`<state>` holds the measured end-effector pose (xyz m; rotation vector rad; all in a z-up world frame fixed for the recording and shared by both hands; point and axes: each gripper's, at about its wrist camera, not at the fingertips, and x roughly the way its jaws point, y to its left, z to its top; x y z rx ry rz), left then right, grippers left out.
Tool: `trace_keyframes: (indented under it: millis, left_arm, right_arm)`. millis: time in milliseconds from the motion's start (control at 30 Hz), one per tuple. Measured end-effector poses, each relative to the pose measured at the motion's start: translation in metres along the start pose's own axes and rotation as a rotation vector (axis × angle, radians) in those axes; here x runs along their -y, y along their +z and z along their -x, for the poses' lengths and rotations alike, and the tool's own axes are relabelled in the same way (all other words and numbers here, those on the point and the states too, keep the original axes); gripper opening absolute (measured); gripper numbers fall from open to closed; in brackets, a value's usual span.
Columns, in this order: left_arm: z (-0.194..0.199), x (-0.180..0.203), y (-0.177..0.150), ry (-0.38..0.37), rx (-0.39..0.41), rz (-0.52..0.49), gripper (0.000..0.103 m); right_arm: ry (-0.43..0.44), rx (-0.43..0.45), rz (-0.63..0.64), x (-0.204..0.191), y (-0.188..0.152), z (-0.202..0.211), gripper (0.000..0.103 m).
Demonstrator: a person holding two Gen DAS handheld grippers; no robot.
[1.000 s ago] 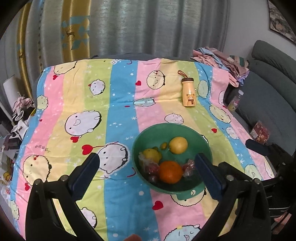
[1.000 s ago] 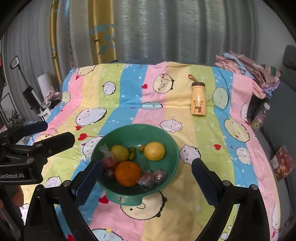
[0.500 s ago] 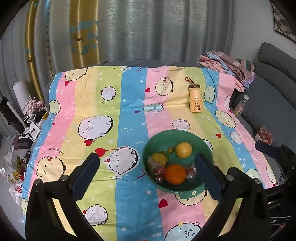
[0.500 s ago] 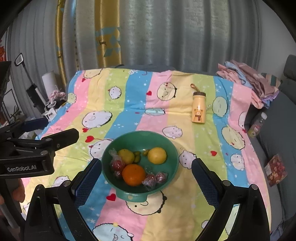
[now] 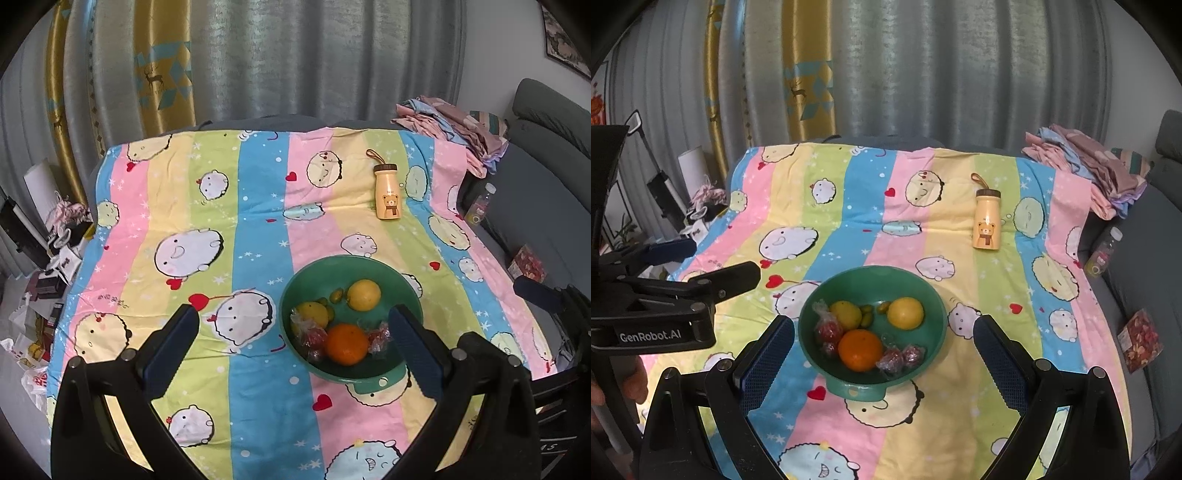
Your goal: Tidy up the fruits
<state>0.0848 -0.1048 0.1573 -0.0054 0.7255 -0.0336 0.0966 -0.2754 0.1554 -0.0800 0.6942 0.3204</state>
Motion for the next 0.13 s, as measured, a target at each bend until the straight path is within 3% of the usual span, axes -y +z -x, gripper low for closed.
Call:
trace_keyframes:
  millis: [133]
  left_arm:
    - [0.0005, 0.0055, 0.0019, 0.008, 0.007, -0.013, 0.103]
  right_arm:
    - [0.0, 0.0, 0.005, 0.001, 0.0005, -0.0002, 0.097]
